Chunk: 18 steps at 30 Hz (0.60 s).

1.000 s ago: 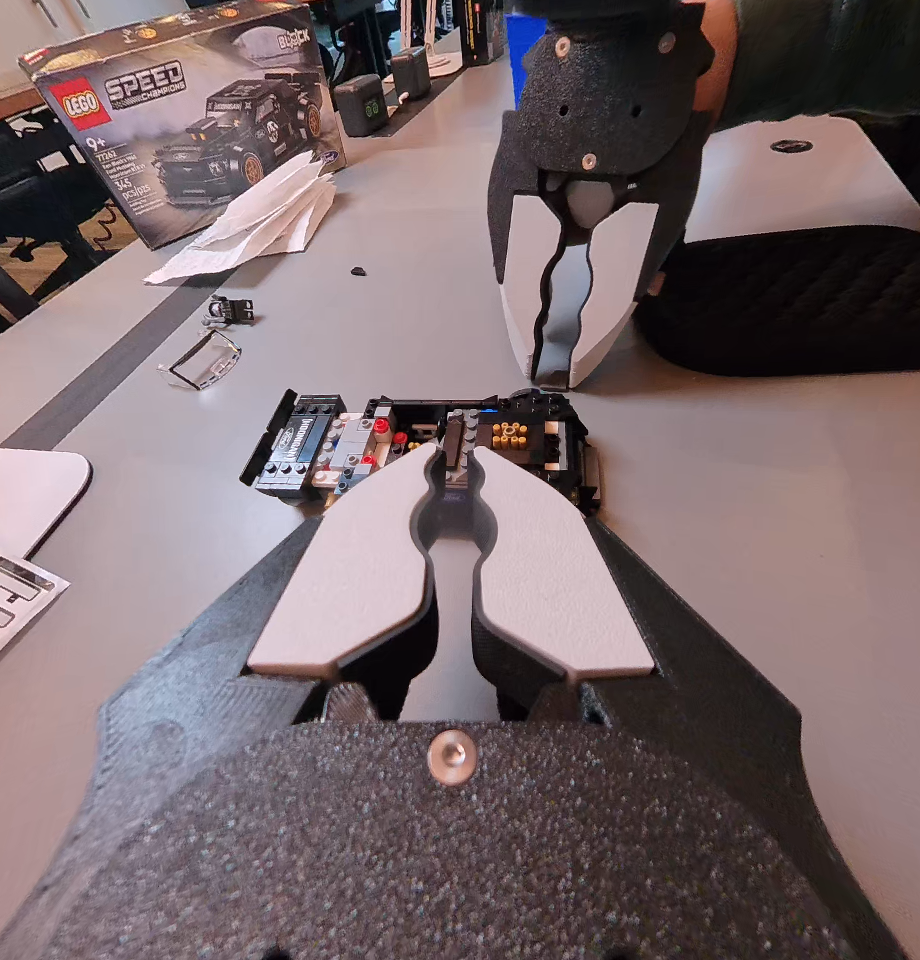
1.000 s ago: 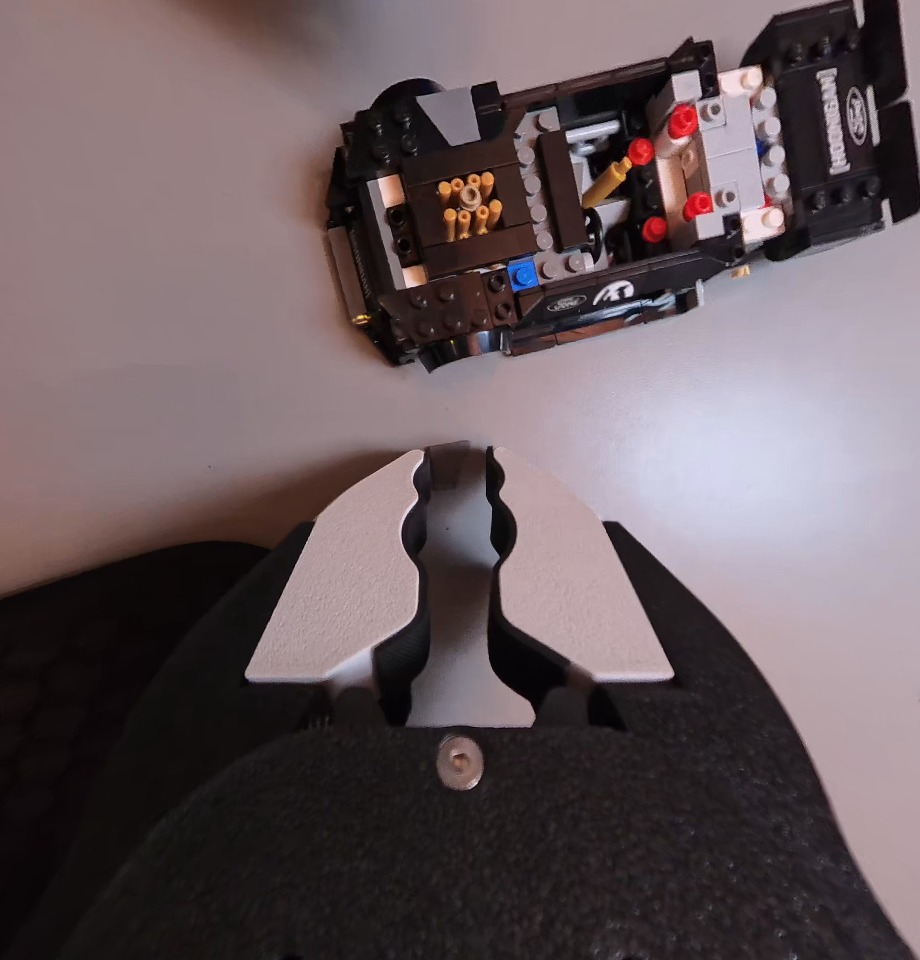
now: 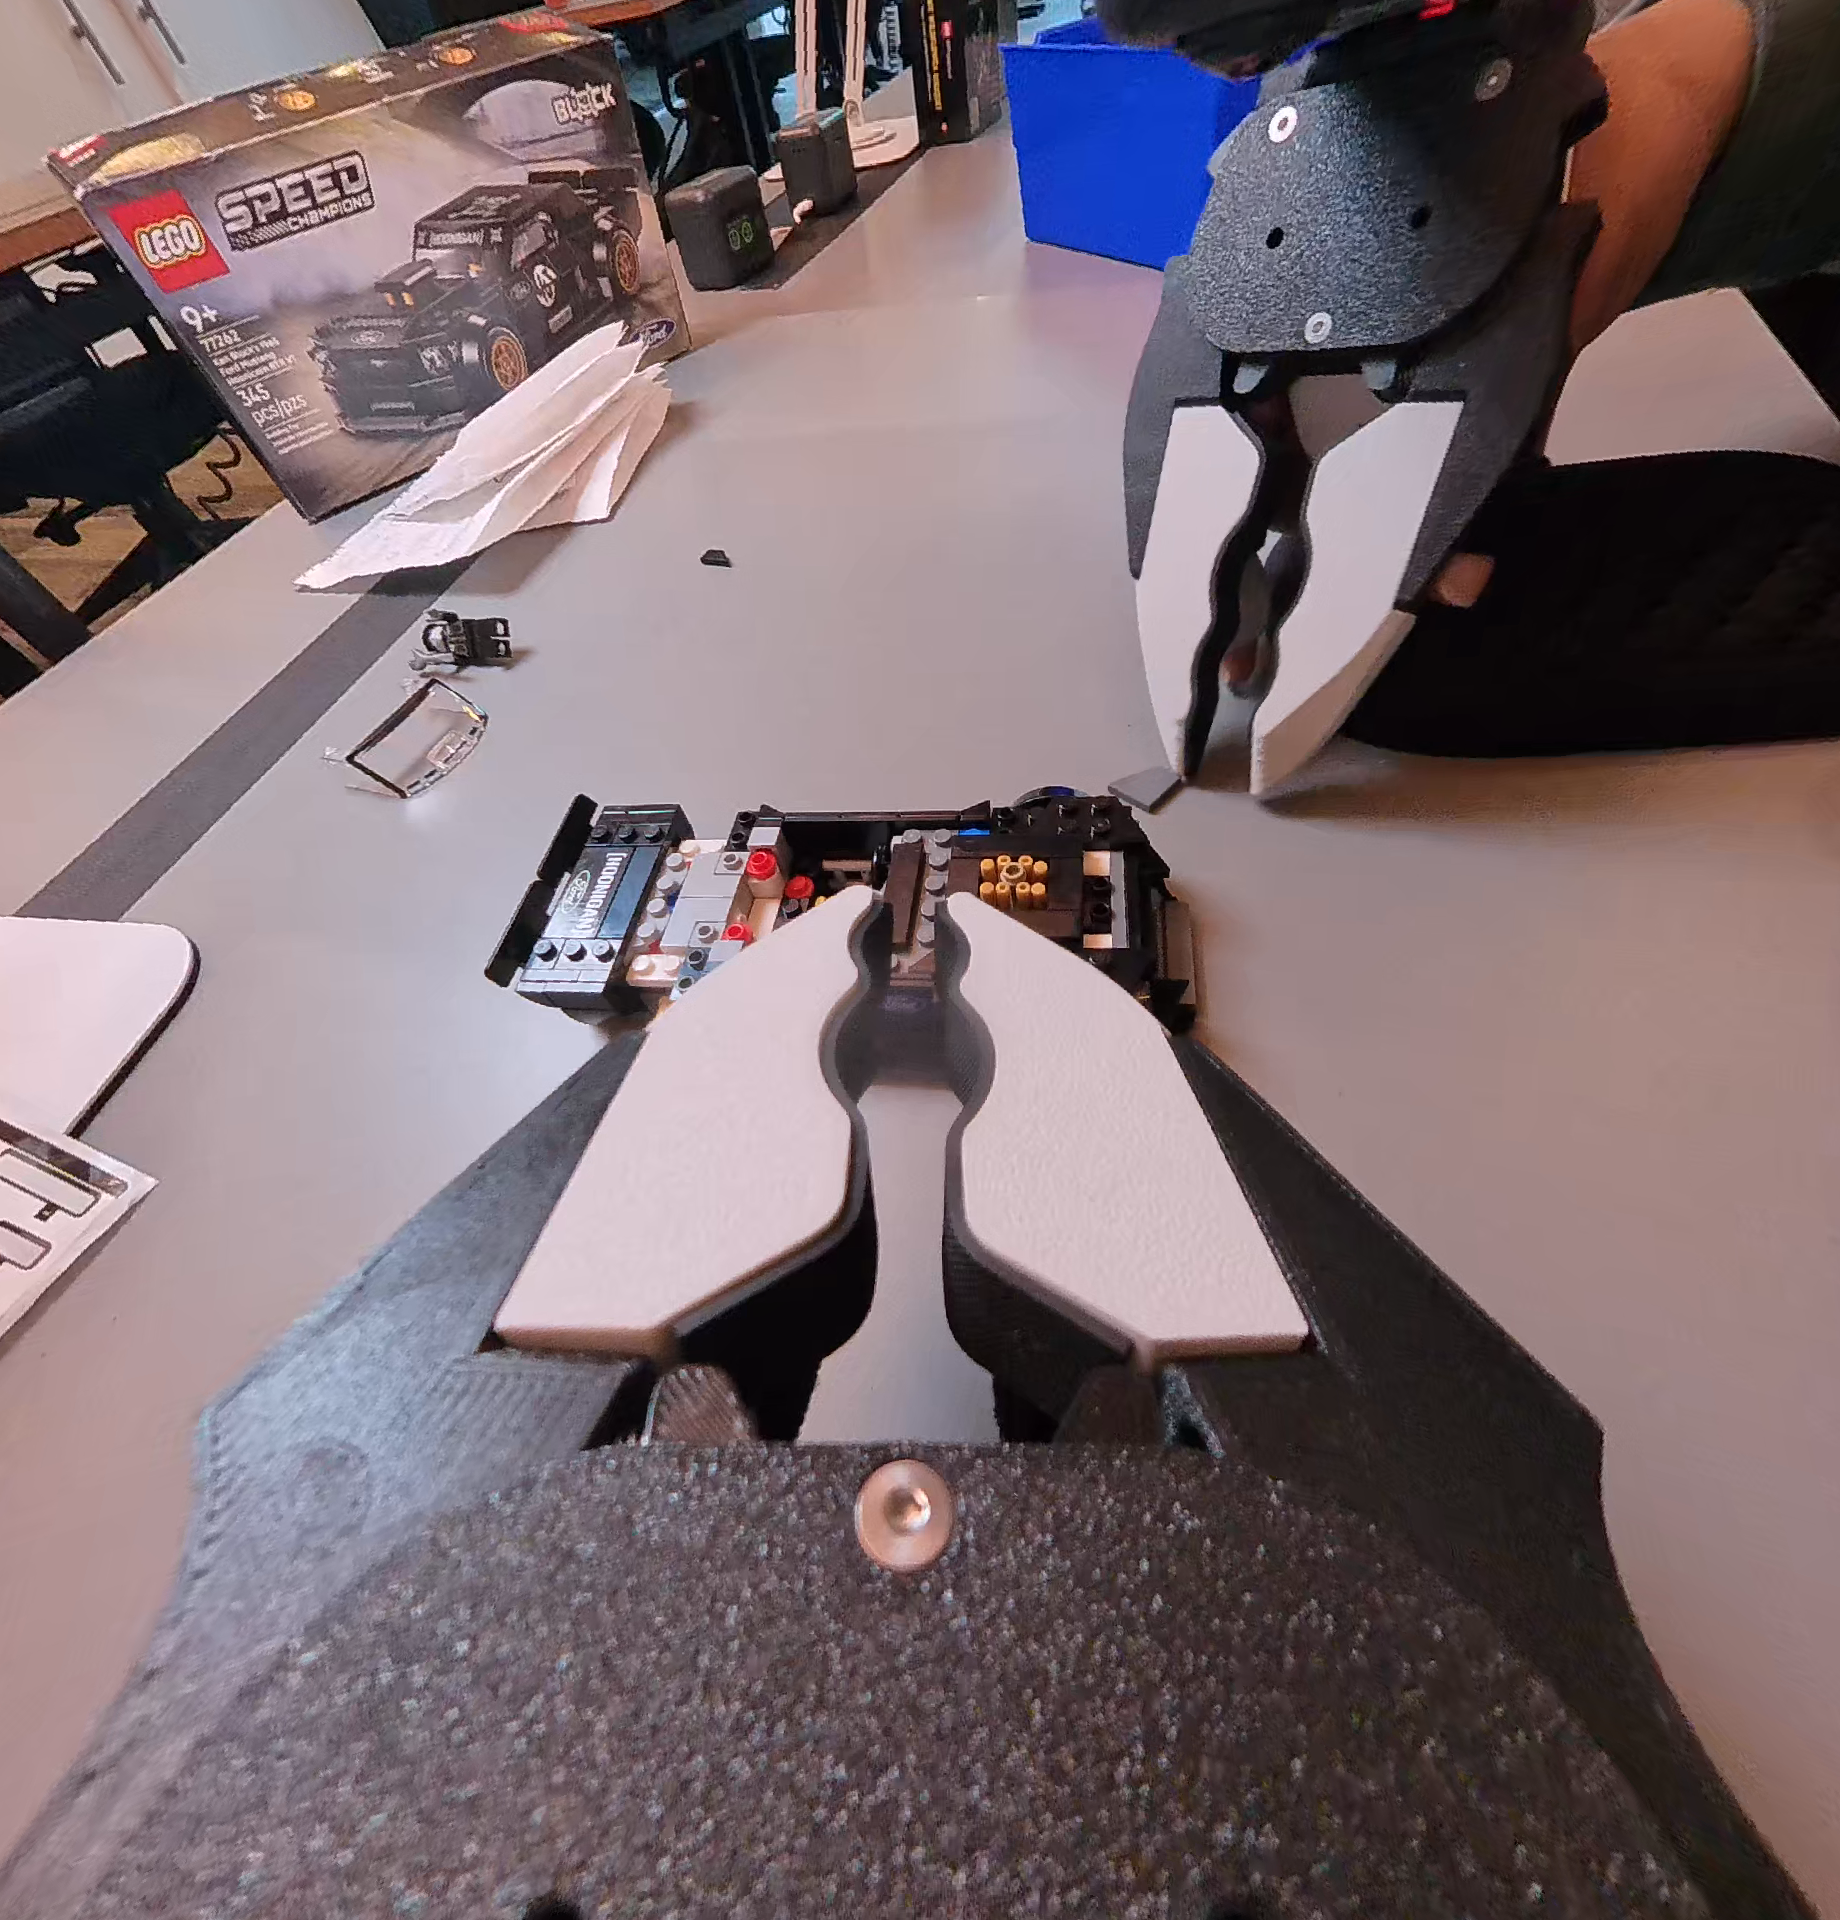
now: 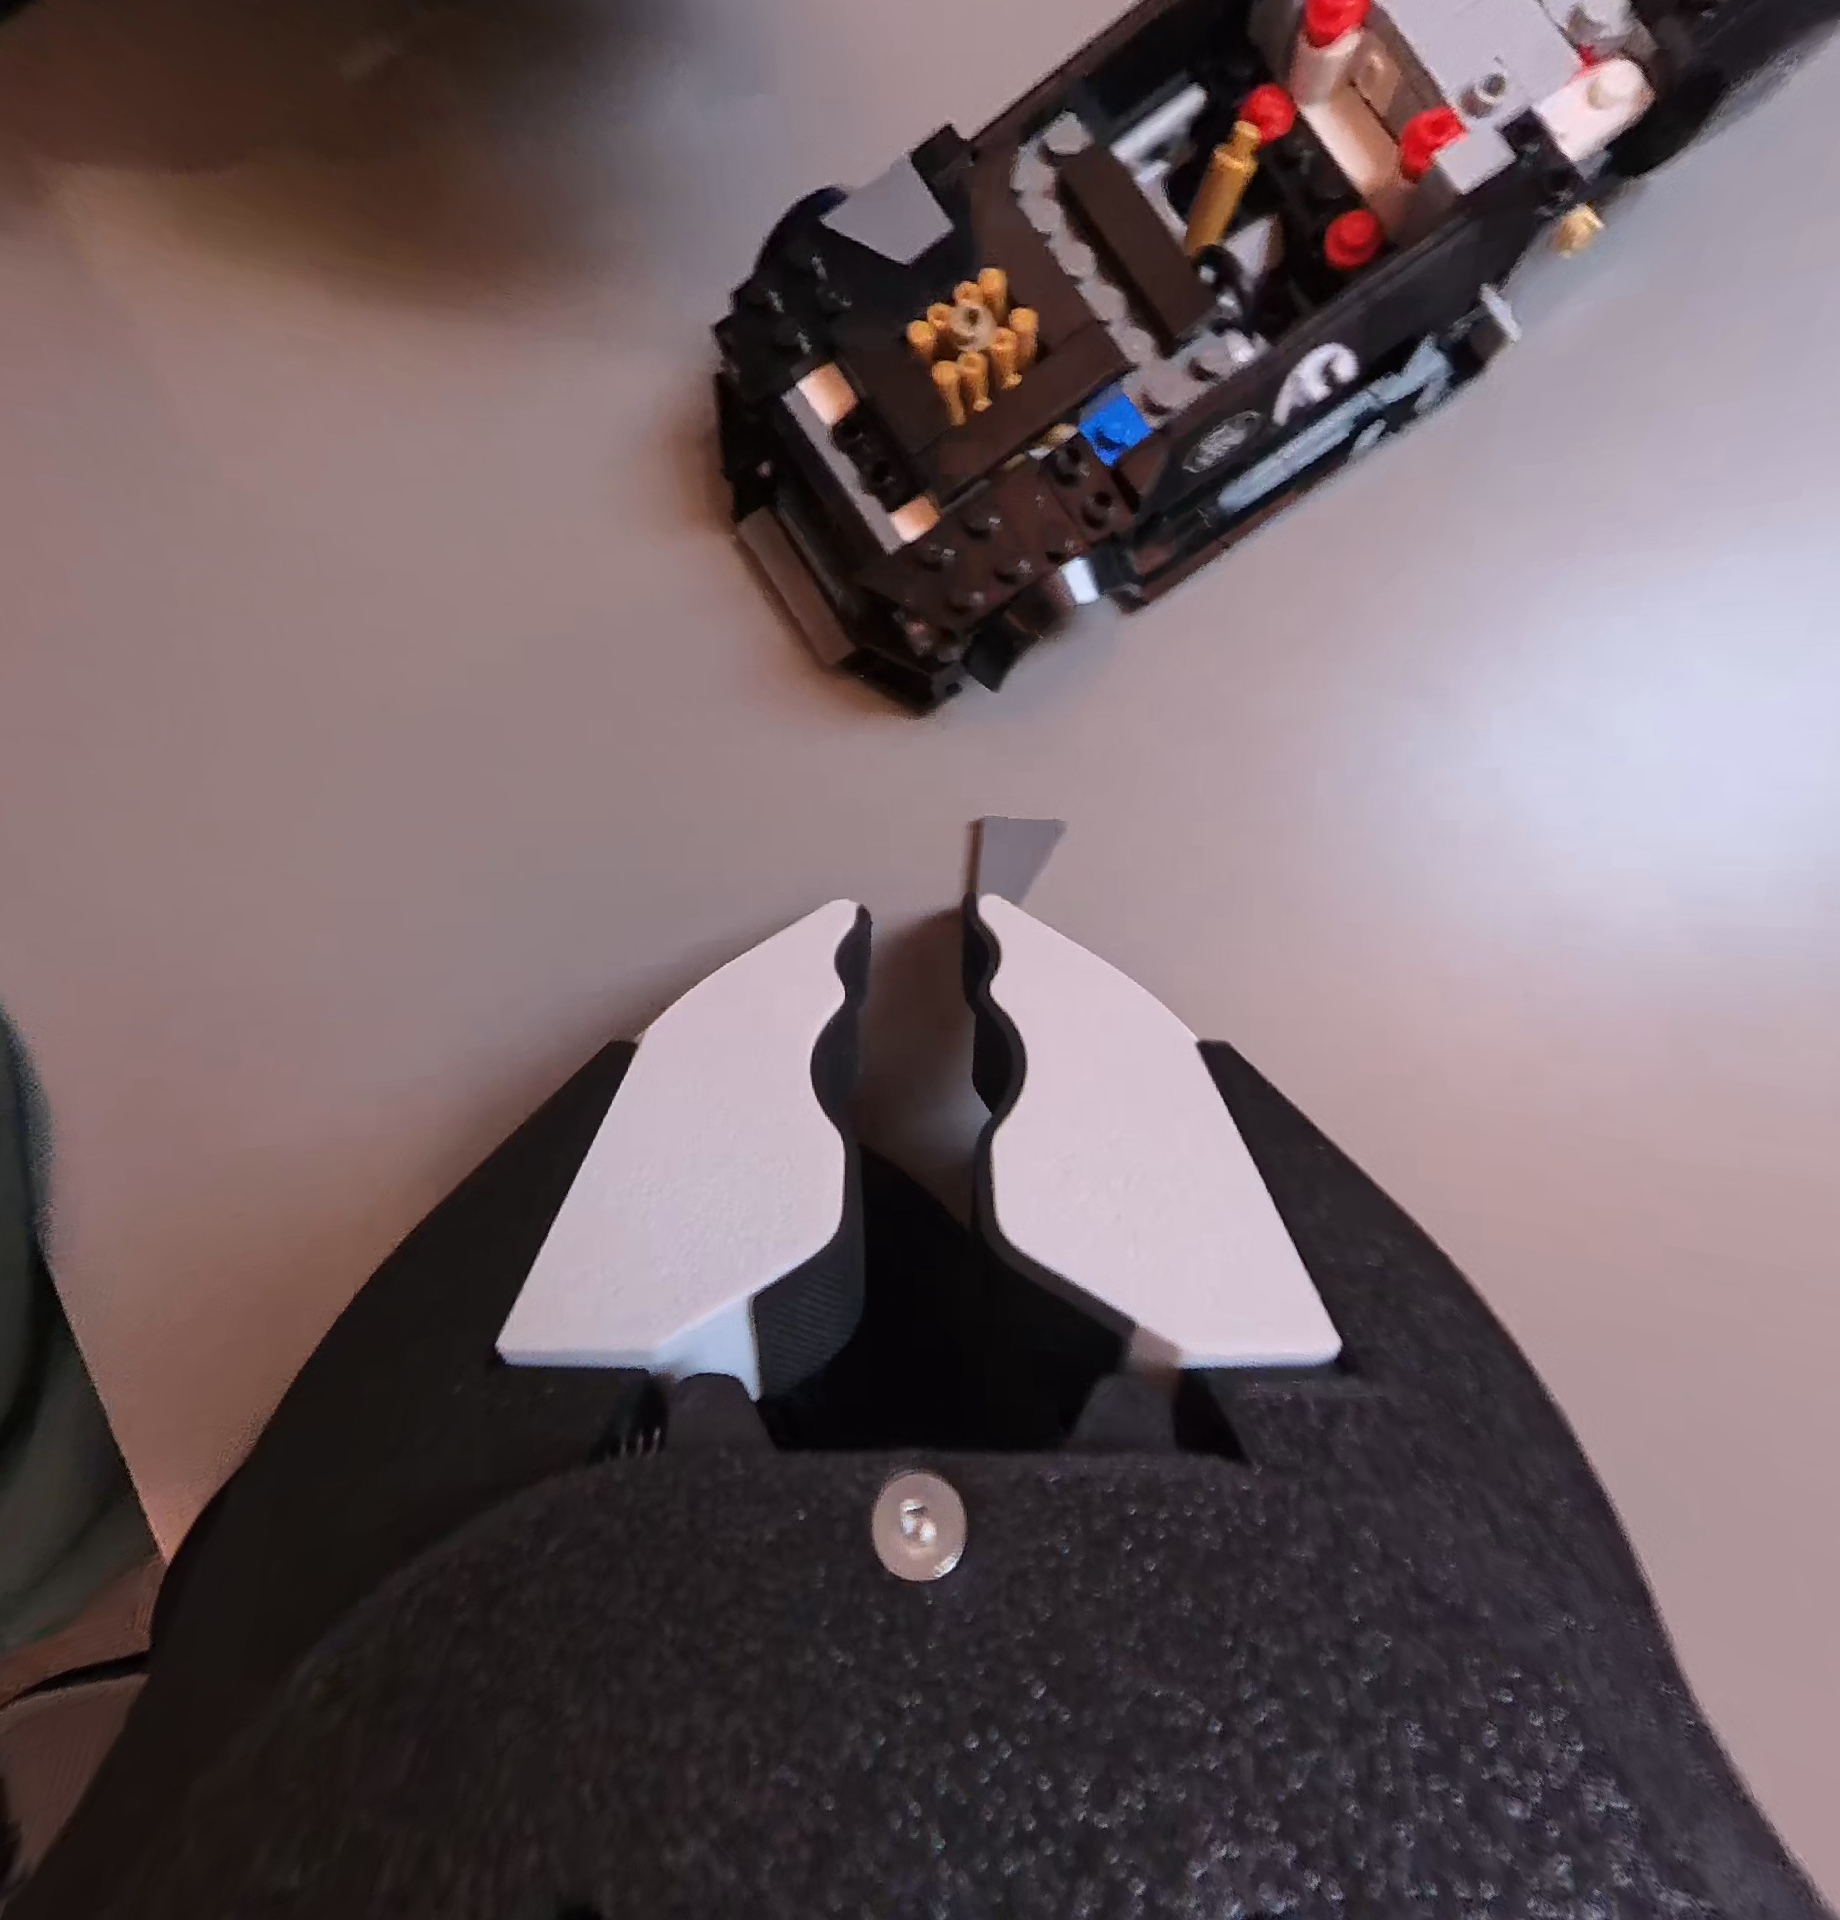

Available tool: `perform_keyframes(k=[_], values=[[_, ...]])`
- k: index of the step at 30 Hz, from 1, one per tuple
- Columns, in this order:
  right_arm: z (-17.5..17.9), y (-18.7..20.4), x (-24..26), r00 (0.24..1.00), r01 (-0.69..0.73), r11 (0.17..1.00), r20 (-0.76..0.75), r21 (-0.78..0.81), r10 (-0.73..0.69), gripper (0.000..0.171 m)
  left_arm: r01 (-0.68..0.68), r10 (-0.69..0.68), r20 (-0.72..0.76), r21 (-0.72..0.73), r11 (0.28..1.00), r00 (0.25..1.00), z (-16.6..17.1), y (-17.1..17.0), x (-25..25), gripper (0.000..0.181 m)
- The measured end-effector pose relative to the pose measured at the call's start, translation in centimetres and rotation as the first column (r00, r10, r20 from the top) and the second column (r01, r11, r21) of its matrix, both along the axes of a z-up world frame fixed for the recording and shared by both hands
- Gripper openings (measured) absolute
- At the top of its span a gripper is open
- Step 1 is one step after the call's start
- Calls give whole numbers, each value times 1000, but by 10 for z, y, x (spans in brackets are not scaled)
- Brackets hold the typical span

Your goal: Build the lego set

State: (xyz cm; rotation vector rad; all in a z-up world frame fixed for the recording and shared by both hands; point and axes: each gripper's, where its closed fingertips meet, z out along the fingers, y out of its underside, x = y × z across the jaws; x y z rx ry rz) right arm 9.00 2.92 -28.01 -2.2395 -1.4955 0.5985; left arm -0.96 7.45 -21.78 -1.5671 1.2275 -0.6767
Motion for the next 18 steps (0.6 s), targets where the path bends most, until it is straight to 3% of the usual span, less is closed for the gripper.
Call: perform_keyframes(k=[6,18], values=[[12,1,-3,994,-94,993,-53,70,98,17,3,-3,-5,-3,1000,1000,-2,-1,1,7],[0,20,5,930,-367,918,82,151,359,35,-2,2,-22,9,1000,1000,-4,0,0,7]])
